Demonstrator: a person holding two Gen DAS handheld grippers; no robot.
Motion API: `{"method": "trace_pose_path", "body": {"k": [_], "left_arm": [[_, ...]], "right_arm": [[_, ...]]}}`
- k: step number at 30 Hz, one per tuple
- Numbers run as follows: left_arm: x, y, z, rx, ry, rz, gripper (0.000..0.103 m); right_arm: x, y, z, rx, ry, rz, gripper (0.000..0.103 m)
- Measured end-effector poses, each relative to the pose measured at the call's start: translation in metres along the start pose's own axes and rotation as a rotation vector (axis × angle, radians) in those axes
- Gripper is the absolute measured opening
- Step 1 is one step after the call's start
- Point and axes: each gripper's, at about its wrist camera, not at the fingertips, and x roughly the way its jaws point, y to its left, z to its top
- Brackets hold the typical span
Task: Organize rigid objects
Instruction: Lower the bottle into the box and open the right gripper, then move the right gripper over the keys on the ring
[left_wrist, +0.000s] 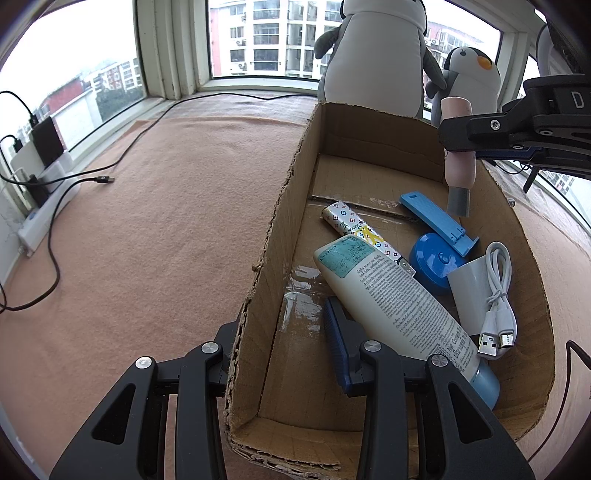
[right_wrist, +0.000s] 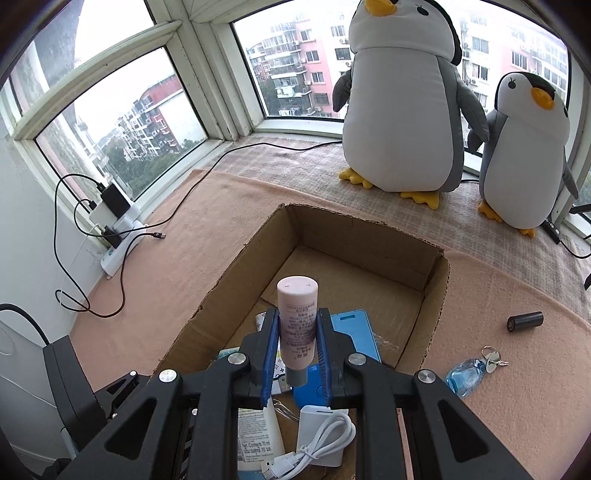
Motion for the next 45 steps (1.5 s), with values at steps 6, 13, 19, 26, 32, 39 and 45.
{"method": "trace_pose_path", "body": {"k": [6, 13, 19, 26, 32, 39, 45], "left_arm": [[0.000, 0.000, 0.000, -0.001, -0.001, -0.001, 0.036], [0.000, 0.000, 0.000, -0.001, 0.000, 0.000, 0.036], [0.000, 0.000, 0.000, 0.001, 0.000, 0.000, 0.036], [0.000, 0.000, 0.000, 0.000, 0.000, 0.000, 0.036], [-0.001, 0.000, 0.001, -0.001, 0.000, 0.000, 0.036], [-0.001, -0.001, 0.001, 0.000, 0.000, 0.001, 0.036], [-0.001, -0.001, 0.001, 0.000, 0.000, 0.000, 0.036]], "right_arm": [[-0.010, 0.001, 0.001, 0.004, -0.061, 0.016, 0.081], [-0.018, -0.005, 0.002, 0.020, -0.088, -0.013, 0.082], [-0.023, -0.019, -0.007, 0.037, -0.076, -0.029, 0.082], [-0.041, -0.055, -0.022, 0.081, -0.076, -0.051, 0.082], [-0.056, -0.109, -0.040, 0.152, -0.059, -0.112, 0.082], [-0.058, -0.166, -0.044, 0.321, -0.023, -0.105, 0.080], [-0.039, -0.184, -0.038, 0.428, 0.050, -0.073, 0.056]]}}
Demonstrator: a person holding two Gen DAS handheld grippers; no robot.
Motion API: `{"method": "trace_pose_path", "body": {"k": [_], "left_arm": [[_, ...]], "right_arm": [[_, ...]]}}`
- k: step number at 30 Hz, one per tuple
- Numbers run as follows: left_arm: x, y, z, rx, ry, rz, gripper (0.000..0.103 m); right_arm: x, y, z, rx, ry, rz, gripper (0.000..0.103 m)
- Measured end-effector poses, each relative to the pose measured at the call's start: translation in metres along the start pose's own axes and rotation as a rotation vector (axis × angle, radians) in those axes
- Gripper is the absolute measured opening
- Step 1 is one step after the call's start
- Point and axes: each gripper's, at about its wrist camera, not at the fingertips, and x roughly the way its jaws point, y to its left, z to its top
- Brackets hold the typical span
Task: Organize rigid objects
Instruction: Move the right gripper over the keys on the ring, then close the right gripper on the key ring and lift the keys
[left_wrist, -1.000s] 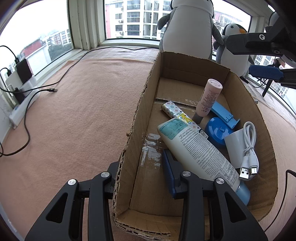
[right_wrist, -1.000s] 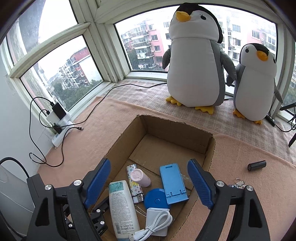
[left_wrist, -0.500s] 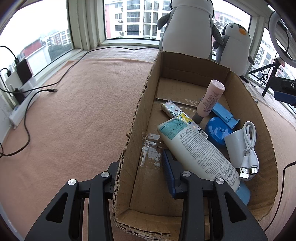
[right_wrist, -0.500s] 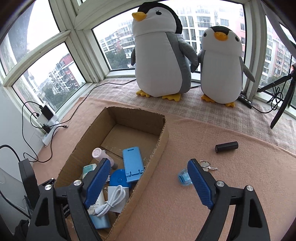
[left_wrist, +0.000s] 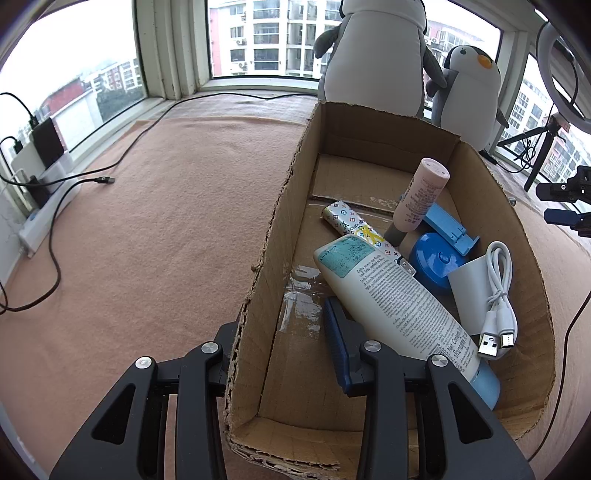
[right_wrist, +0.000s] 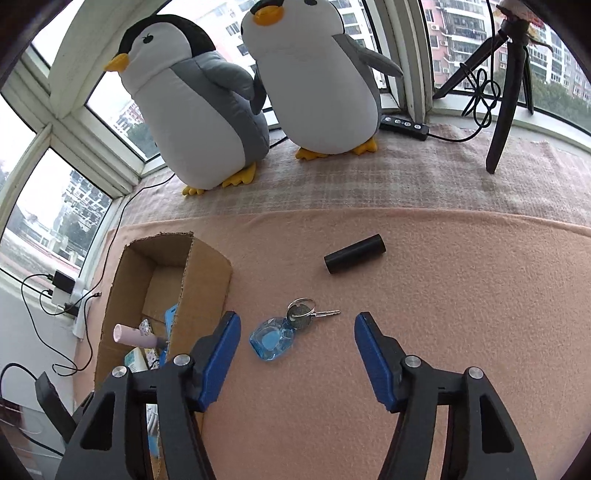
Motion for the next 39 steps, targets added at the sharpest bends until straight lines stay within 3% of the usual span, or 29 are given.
{"method": "trace_pose_path", "body": {"k": [5, 11, 14, 20, 25, 35, 39], "left_arm": [[0.000, 0.000, 0.000, 0.000, 0.000, 0.000, 0.036], [0.000, 0.000, 0.000, 0.000, 0.000, 0.000, 0.036], [0.000, 0.000, 0.000, 0.000, 0.000, 0.000, 0.036], [0.000, 0.000, 0.000, 0.000, 0.000, 0.000, 0.036], [0.000, 0.000, 0.000, 0.000, 0.000, 0.000, 0.036], [0.000, 0.000, 0.000, 0.000, -0.001, 0.000, 0.036], [0.000, 0.000, 0.000, -0.001, -0.001, 0.000, 0.036]], "right_arm": [[0.020, 0.005, 0.005, 0.011, 0.045, -0.023, 0.052], [0.043, 0.033, 0.005, -0.144, 0.065, -0.173, 0.051], [0.054, 0.042, 0.004, -0.208, 0.077, -0.236, 0.044], [0.064, 0.036, 0.005, -0.242, 0.106, -0.277, 0.036], [0.059, 0.012, 0.009, -0.182, 0.117, -0.267, 0.031], [0.047, -0.014, 0.009, -0.127, 0.123, -0.213, 0.030], [0.043, -0.019, -0.001, -0.147, 0.118, -0.222, 0.024]]}}
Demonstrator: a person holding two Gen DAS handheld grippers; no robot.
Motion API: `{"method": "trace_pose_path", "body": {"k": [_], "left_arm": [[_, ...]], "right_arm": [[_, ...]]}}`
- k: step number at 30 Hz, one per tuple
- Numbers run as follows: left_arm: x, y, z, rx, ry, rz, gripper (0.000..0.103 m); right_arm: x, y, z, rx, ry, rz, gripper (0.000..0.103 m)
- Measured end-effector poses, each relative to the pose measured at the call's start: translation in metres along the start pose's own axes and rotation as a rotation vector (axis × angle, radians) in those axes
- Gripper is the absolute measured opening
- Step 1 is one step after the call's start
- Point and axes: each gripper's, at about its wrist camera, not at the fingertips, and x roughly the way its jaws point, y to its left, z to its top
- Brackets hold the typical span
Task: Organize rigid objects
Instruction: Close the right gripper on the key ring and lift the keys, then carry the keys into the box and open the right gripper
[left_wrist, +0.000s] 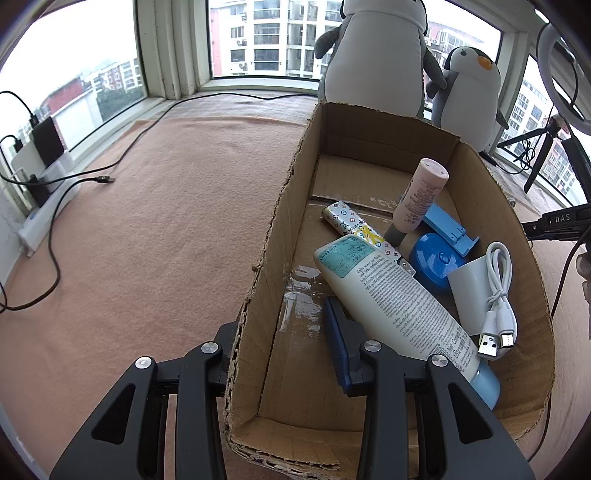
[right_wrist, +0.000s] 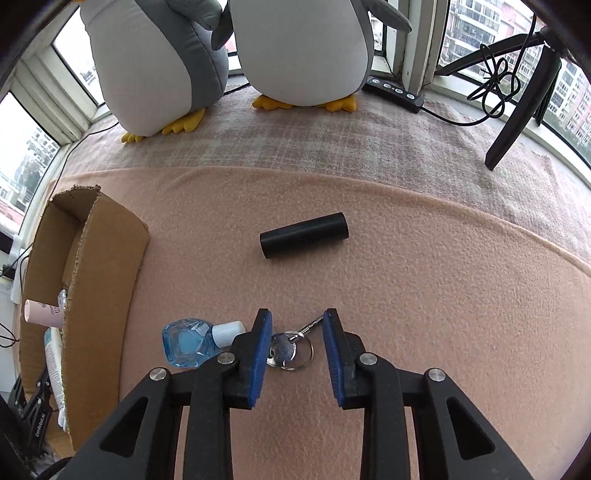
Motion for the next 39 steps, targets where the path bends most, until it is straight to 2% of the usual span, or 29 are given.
{"method": "trace_pose_path", "body": {"k": [2, 6, 15, 18, 22, 28, 29, 39], "left_arm": [[0.000, 0.000, 0.001, 0.000, 0.000, 0.000, 0.036], [0.000, -0.001, 0.001, -0.001, -0.001, 0.000, 0.036], [-0.001, -0.001, 0.001, -0.003, 0.000, -0.001, 0.036], [-0.001, -0.001, 0.001, -0.003, -0.001, -0.001, 0.036], [-0.001, 0.000, 0.001, -0.004, -0.001, -0.001, 0.036], [-0.001, -0.001, 0.001, -0.004, -0.001, -0.001, 0.036], [-0.001, -0.001, 0.001, -0.004, -0.001, -0.001, 0.036], [-0.001, -0.001, 0.001, -0.004, -0.002, -0.001, 0.036]], "right_arm": [[-0.002, -0.001, -0.005, -0.008, -0.011, 0.001, 0.022], [-0.012, -0.009, -0.011, 0.031, -0.041, 0.089, 0.022], [-0.017, 0.000, -0.026, -0.051, -0.057, -0.015, 0.023], [-0.010, 0.001, -0.024, -0.051, -0.047, -0.011, 0.026], [-0.010, 0.004, -0.025, -0.070, -0.059, -0.016, 0.026], [-0.012, 0.013, -0.030, -0.108, -0.075, -0.035, 0.010], [-0.013, 0.014, -0.031, -0.114, -0.079, -0.038, 0.003], [-0.027, 0.013, -0.034, -0.108, -0.116, -0.003, 0.002]]}}
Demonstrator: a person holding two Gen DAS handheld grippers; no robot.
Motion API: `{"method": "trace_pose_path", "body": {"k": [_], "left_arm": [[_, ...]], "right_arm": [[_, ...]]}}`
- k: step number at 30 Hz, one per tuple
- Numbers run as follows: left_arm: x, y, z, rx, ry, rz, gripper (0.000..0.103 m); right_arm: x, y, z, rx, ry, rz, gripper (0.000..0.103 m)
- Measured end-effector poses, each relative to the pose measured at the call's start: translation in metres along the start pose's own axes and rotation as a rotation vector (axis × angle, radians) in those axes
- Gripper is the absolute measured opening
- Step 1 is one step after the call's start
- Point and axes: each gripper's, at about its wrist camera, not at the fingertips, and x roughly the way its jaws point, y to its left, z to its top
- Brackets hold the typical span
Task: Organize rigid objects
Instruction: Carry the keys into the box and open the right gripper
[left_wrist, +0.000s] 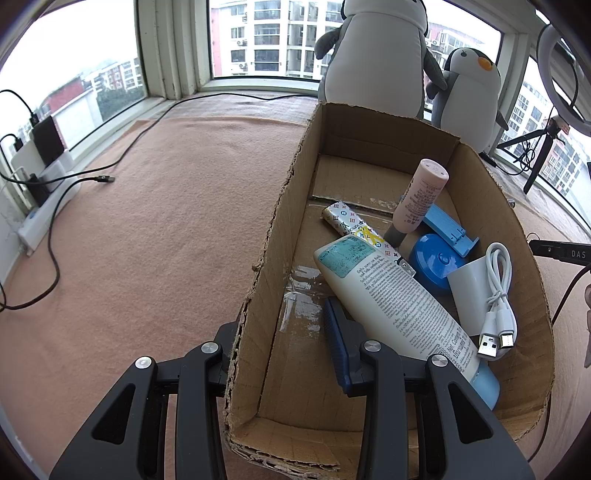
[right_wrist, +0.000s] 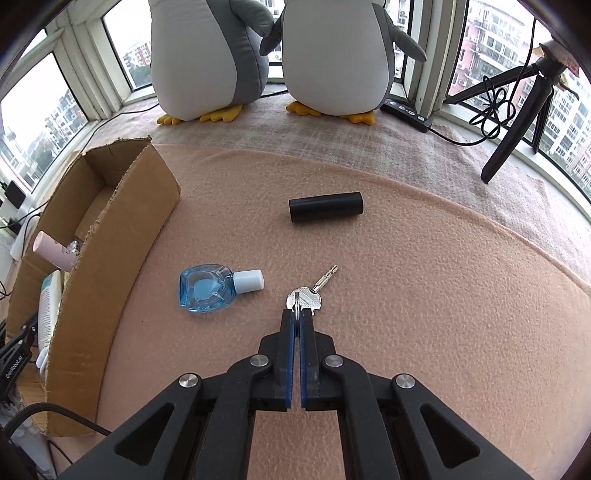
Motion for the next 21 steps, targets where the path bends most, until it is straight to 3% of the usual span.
{"method": "trace_pose_path", "body": {"k": [10, 21], "left_arm": [[0.000, 0.000, 0.000, -0.002, 0.000, 0.000, 0.036], [0.000, 0.000, 0.000, -0.002, 0.000, 0.000, 0.036]], "right_arm": [[-0.048, 0.023, 0.018, -0.049, -0.100, 0.050, 0.002], [-0.077, 0.097, 0.050, -0.164, -0.196, 0.171, 0.002]]}}
